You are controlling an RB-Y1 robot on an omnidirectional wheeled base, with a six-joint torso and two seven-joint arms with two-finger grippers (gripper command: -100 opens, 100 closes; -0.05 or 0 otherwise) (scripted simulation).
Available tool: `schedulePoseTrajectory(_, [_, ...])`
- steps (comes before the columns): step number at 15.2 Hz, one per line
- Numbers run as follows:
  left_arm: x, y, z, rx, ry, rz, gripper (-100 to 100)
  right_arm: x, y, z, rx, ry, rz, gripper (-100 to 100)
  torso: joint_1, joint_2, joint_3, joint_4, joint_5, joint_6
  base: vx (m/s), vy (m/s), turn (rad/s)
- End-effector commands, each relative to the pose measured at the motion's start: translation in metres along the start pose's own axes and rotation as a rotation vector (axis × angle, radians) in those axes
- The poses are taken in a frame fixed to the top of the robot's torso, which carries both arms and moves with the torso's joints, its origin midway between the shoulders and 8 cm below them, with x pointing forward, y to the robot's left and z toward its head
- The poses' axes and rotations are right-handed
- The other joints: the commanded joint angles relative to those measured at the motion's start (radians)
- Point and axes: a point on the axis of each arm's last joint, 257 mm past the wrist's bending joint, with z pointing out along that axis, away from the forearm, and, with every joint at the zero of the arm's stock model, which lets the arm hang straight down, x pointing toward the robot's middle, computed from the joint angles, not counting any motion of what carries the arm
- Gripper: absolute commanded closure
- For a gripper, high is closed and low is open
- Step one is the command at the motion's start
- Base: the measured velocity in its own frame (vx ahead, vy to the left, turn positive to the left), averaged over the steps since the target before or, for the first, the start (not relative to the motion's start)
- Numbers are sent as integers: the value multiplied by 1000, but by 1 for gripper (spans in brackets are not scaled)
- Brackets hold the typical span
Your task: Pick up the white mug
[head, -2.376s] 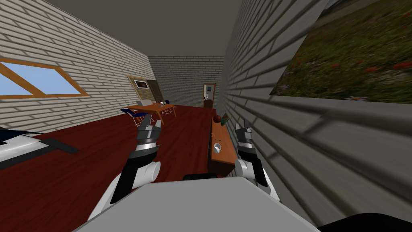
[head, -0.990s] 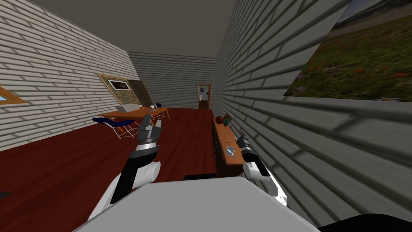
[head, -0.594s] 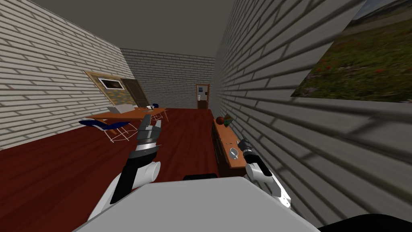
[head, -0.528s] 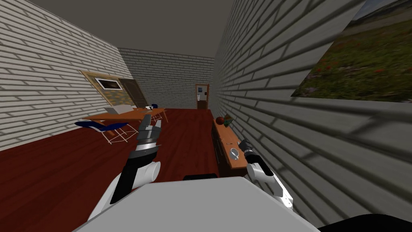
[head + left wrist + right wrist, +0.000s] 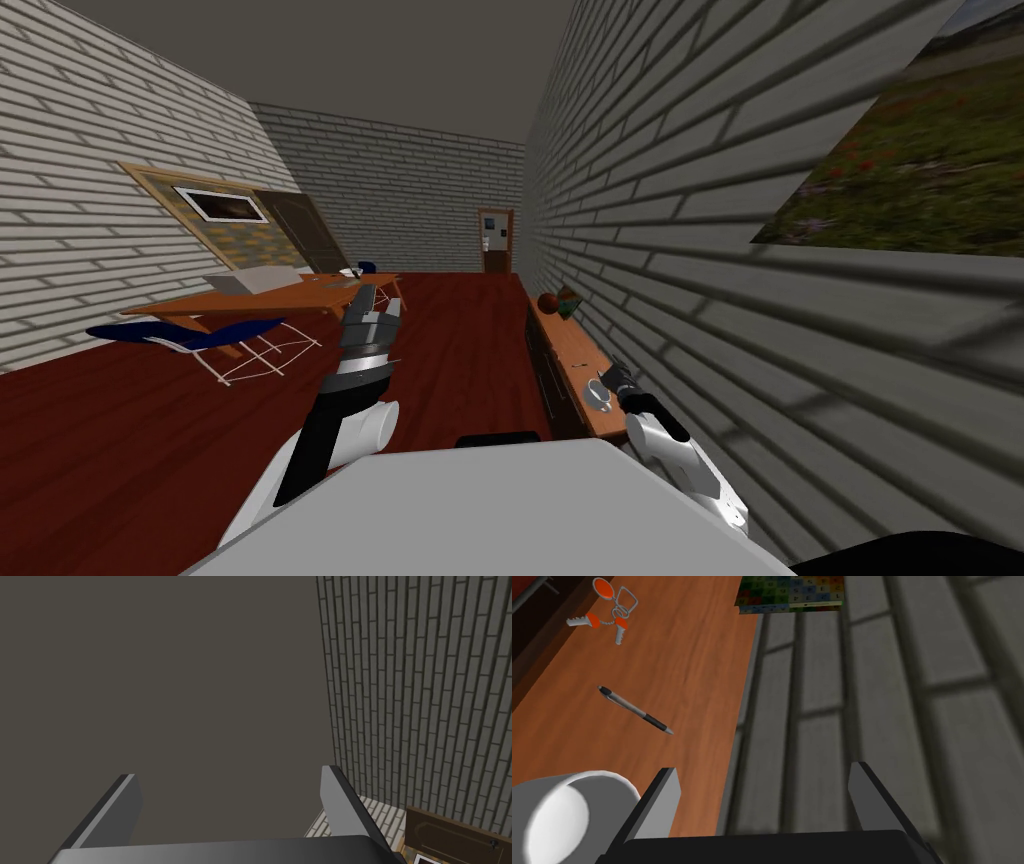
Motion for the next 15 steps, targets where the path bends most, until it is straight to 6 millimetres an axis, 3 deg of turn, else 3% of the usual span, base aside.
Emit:
schedulePoseTrajectory(1, [0,0,0,0,0,0,0,-14,-12,2,43,-33,24,-100,0,0,0,0,0,0,140,114,-56])
schedulePoseTrajectory(2, [0,0,0,0,0,0,0,-36,-20,2,79,-75,74,-100,-1,1,1,0,0,-1,167,114,-126])
schedulePoseTrajectory(4, [0,0,0,0,0,0,0,-41,-28,1,102,-89,75,-100,-2,1,0,0,0,0,146,100,-80])
schedulePoseTrajectory(5, [0,0,0,0,0,0,0,-67,-41,-1,145,-142,129,-100,-4,3,1,0,-1,0,133,77,-102])
schedulePoseTrajectory(7, [0,0,0,0,0,0,0,-68,-44,-2,159,-148,130,-100,-4,3,2,1,-1,0,133,101,-90])
schedulePoseTrajectory(8, [0,0,0,0,0,0,0,-93,-56,-6,198,-202,186,-100,-4,4,2,1,-1,0,157,97,-142])
schedulePoseTrajectory(10, [0,0,0,0,0,0,0,-94,-60,-7,213,-208,186,-100,-4,1,1,0,-1,0,160,95,-93])
schedulePoseTrajectory(11, [0,0,0,0,0,0,0,-118,-70,-13,244,-261,244,-100,-5,2,1,0,-1,0,174,75,-116])
schedulePoseTrajectory(13, [0,0,0,0,0,0,0,-119,-74,-15,263,-269,245,-100,-5,1,0,0,-1,0,151,73,-100])
schedulePoseTrajectory(14, [0,0,0,0,0,0,0,-142,-84,-22,290,-323,304,-100,-6,2,1,0,-1,0,170,67,-127])
schedulePoseTrajectory(15, [0,0,0,0,0,0,0,-143,-88,-23,306,-330,305,-100,-7,1,1,0,-1,0,178,74,-133])
